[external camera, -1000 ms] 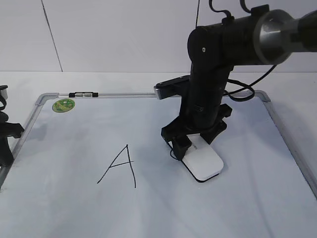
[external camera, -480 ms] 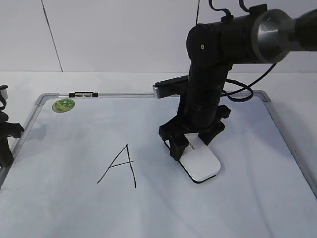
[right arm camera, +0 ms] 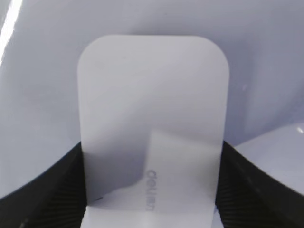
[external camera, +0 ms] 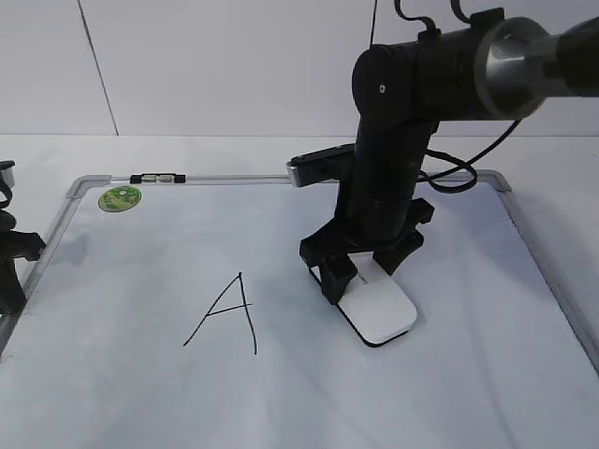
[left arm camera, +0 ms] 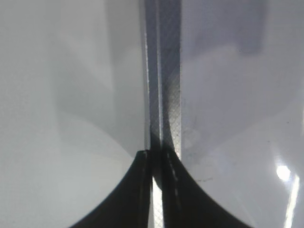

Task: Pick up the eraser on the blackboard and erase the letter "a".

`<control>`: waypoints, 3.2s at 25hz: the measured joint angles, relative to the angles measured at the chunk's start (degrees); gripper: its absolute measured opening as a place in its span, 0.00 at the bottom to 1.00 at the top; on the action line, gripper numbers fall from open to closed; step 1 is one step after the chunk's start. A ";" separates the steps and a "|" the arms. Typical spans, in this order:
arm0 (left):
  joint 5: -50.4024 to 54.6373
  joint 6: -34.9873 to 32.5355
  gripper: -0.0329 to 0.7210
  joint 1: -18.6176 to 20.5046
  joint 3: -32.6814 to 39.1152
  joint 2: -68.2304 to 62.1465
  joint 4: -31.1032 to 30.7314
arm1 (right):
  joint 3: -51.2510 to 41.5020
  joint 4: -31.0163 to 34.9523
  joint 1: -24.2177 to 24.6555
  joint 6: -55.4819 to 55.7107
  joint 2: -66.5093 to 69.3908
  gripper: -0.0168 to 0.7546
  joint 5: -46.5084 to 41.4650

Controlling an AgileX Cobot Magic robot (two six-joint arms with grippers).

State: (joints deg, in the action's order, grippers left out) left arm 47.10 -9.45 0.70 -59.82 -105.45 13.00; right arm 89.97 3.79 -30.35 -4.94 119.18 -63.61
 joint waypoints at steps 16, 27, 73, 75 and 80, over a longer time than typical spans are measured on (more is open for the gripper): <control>-0.10 0.00 0.07 0.00 0.00 0.00 0.00 | 0.00 -3.79 -7.89 -2.05 0.12 0.75 0.76; -0.10 0.00 0.08 0.00 0.00 0.00 0.00 | 0.00 -9.67 -3.29 3.37 0.12 0.75 2.60; -0.29 0.00 0.09 0.00 -0.03 -0.02 -0.10 | -0.63 -10.96 2.53 9.84 -14.89 0.75 -6.35; -0.29 0.00 0.09 0.00 -0.03 -0.02 -0.10 | -2.29 -11.87 6.01 10.05 -15.74 0.75 -6.35; -0.29 0.00 0.09 0.00 -0.03 -0.02 -0.10 | -9.06 -13.09 11.94 10.47 -17.44 0.75 -6.35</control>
State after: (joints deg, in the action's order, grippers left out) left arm 46.81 -9.45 0.70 -59.85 -105.47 12.89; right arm 80.91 -9.30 -18.41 5.53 101.75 -69.97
